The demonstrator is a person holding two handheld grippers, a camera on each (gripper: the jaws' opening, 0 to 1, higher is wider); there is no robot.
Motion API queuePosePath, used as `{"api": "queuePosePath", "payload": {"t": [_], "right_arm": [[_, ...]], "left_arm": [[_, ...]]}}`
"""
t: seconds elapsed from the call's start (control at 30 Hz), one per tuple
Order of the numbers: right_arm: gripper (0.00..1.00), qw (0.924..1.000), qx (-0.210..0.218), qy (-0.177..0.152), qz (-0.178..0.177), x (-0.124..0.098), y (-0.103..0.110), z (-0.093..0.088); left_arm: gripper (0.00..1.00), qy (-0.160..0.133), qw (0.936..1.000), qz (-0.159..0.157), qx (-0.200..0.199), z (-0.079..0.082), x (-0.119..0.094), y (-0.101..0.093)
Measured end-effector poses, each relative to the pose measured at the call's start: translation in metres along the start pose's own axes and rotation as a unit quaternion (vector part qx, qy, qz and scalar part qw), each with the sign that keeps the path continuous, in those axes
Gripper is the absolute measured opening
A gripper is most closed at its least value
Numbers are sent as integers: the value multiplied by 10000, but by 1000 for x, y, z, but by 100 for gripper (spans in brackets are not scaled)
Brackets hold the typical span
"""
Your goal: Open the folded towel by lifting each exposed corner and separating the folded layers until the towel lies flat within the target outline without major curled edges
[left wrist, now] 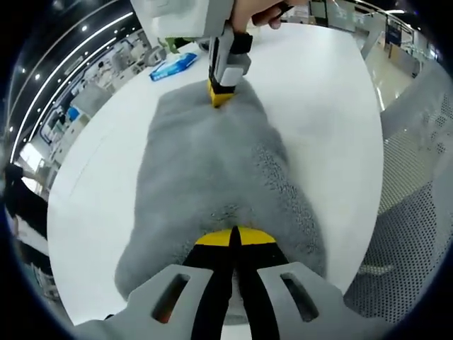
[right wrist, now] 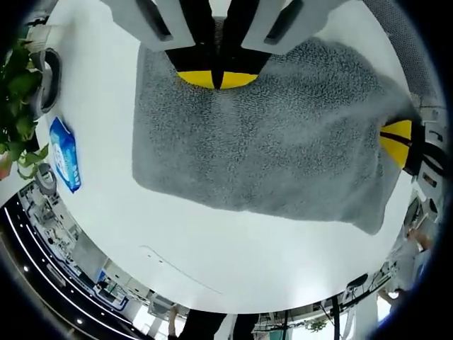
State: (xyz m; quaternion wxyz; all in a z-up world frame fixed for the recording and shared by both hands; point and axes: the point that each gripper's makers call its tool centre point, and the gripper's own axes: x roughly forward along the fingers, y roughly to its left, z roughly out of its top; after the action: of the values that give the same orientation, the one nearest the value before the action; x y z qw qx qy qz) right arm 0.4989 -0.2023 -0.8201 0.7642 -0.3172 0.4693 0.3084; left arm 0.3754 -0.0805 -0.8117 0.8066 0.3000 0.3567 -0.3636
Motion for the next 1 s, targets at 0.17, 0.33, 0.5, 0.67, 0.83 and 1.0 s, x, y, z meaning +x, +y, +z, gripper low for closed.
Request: {"api": "queuePosePath", "payload": {"t": [0.17,0.33,0.5,0.67,0.83,1.0], "right_arm": [[0,10000,-20,5,-3,0,-1,1],[0,10000,-47,15,-28,3,-6,5],[0,10000,-35,24,-32,5,-11,9],[0,10000,26,16,9,6,-13,11],[0,10000,0,12,-4,9,-17,15],[0,10000,2,-7,-3,12,-21,19]], "left_arm": [[0,-1,10000,-39,50,3,1,-4],[0,-26,9999,-88,76,6,2,-10],[0,-45,9997,-159,153,11,3,-17],[0,-73,9995,-234,189,16,5,-23],[0,-104,9993,-298,223,21,7,-27],[0,-131,9989,-357,261,26,9,-32]]}}
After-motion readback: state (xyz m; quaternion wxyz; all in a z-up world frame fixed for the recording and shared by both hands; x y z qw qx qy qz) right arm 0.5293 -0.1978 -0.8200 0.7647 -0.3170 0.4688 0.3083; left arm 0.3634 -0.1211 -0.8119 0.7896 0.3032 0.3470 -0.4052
